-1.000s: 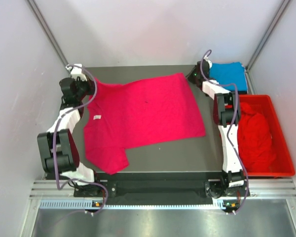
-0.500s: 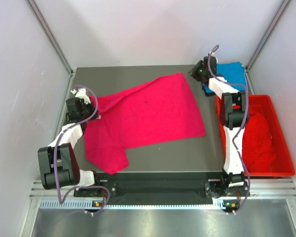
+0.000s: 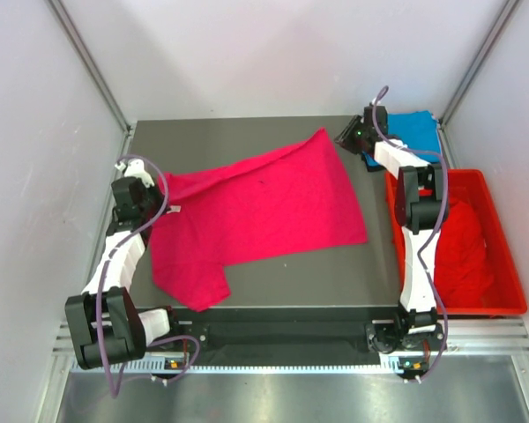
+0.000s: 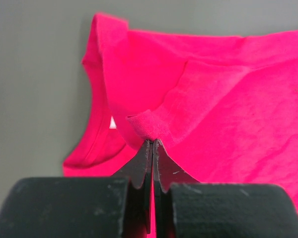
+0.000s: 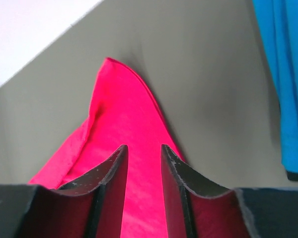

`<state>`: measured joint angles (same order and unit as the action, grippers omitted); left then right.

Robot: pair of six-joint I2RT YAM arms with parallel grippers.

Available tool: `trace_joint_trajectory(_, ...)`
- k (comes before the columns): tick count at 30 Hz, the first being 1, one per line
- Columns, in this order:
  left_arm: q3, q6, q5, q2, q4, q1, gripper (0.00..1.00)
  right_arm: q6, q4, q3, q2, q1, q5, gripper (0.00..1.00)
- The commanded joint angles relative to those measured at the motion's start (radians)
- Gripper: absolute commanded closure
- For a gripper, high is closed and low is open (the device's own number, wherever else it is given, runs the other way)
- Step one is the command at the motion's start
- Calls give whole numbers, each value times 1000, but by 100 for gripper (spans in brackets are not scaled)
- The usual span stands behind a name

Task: Fold and stack the t-shirts
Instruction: Fold the tshirt

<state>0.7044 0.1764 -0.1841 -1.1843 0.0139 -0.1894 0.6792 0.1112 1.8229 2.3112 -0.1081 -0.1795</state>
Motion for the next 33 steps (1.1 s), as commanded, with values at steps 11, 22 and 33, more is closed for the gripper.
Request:
trace_joint_trajectory(11,-17,66,100,-14,81,-2,100,120,108,138,31,-19,-23,58)
trace_joint_trajectory(22,-29,90,26,25,69,-2,100,279,-1,190,97,-90,54,52)
trace_joint_trajectory(33,-37,80,47,6,67,-4,100,382,-70,259,201,-116,130,52)
